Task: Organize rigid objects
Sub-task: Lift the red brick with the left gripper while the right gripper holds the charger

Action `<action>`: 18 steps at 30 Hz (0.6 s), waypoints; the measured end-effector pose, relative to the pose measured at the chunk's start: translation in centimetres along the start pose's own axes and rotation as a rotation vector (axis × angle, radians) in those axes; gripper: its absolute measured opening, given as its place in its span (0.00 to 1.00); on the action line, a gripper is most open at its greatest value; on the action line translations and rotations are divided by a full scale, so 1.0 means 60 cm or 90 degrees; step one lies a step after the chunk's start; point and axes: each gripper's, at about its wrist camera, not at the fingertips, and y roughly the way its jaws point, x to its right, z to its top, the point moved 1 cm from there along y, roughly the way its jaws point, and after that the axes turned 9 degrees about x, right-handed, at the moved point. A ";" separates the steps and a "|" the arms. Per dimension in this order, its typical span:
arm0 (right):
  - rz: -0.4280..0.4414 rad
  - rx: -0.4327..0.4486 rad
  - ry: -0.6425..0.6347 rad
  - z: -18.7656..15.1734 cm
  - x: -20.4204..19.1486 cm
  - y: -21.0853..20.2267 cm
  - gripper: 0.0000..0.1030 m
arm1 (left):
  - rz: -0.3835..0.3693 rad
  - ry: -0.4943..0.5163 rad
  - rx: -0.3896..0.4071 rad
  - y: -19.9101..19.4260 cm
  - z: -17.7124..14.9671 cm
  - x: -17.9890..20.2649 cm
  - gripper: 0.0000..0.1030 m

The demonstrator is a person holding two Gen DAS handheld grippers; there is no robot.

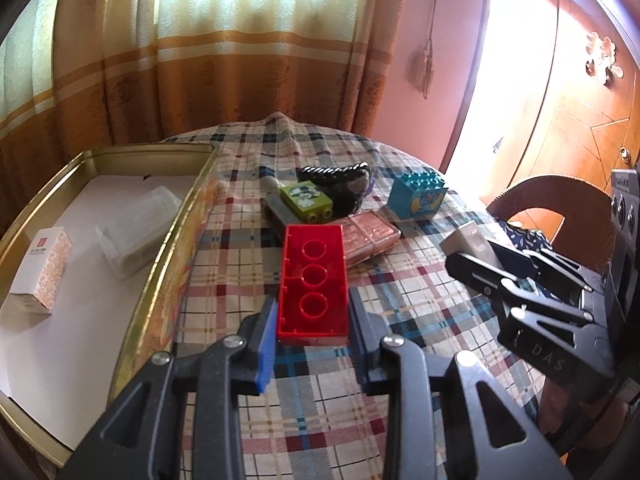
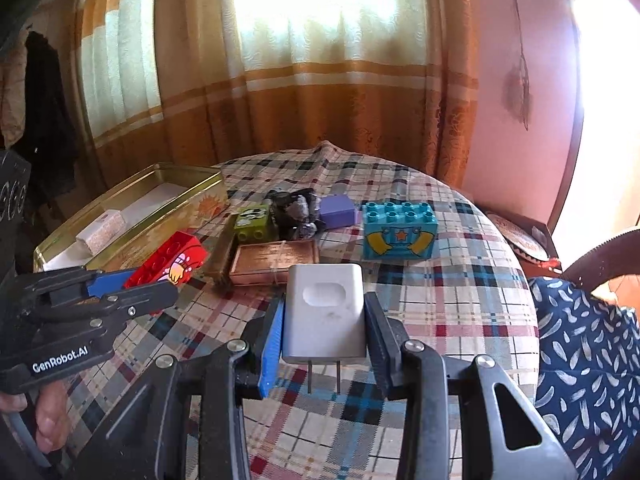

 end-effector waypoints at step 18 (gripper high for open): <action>0.017 0.003 -0.011 -0.005 -0.029 -0.007 0.39 | 0.004 -0.006 0.004 -0.021 -0.011 -0.016 0.29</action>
